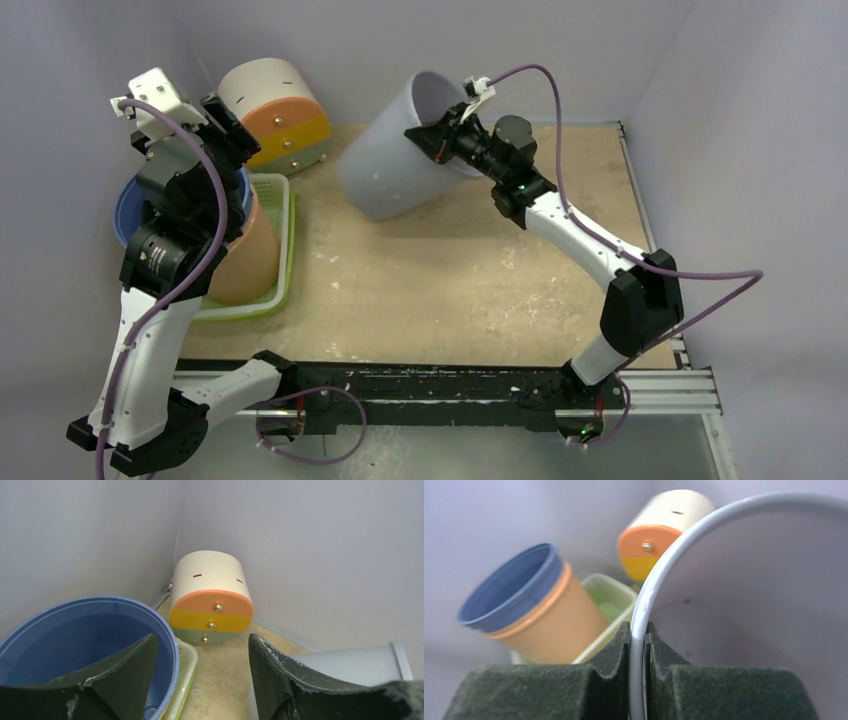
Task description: Turn the large container upside down
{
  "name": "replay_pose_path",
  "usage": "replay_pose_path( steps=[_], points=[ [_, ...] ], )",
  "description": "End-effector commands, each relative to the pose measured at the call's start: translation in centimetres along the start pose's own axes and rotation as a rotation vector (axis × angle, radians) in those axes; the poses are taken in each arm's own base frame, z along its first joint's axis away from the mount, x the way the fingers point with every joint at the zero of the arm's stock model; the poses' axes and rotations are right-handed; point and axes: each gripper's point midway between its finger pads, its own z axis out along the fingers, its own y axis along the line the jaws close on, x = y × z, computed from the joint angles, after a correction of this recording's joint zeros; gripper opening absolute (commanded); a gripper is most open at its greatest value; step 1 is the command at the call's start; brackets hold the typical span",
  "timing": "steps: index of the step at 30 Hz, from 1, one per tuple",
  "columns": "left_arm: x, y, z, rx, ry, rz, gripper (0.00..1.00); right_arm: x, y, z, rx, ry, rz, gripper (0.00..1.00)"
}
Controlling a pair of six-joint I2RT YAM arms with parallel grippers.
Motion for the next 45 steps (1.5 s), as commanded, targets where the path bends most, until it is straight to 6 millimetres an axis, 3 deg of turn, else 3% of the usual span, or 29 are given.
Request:
replay_pose_path(
  steps=[1,8,11,17,25,33,36,42,45],
  points=[
    [-1.6,-0.3,-0.3,0.017,-0.023,-0.035,0.64,-3.3,8.7,-0.5,-0.407,-0.122,0.09,0.0],
    [-2.2,-0.4,-0.3,0.019,-0.019,-0.023,0.64,-2.3,11.0,-1.0,-0.686,-0.154,0.262,0.0],
    [-2.3,-0.2,-0.3,0.005,-0.018,-0.013,0.64,-0.7,10.5,-1.2,-0.744,-0.138,0.337,0.0],
    [-2.1,-0.5,-0.2,0.011,-0.011,-0.011,0.64,3.4,5.6,-2.1,-0.692,-0.122,0.49,0.0],
    [-1.6,-1.2,0.4,0.021,0.001,-0.004,0.65,8.0,-2.2,-4.3,-0.491,-0.081,0.575,0.0],
    [-2.0,-1.1,0.4,0.014,-0.003,0.005,0.65,11.0,-10.1,-9.4,-0.39,-0.115,0.723,0.0],
    [-2.3,-1.0,0.3,0.009,-0.005,0.009,0.65,11.1,-11.3,-10.5,-0.359,-0.111,0.695,0.0],
    [-2.4,-1.3,0.5,0.011,-0.005,0.003,0.65,9.6,-11.0,-10.8,-0.385,-0.11,0.675,0.0],
    [-2.0,-1.6,0.6,0.018,0.005,0.008,0.65,10.2,-12.7,-11.2,-0.344,-0.115,0.696,0.0]
  ],
)
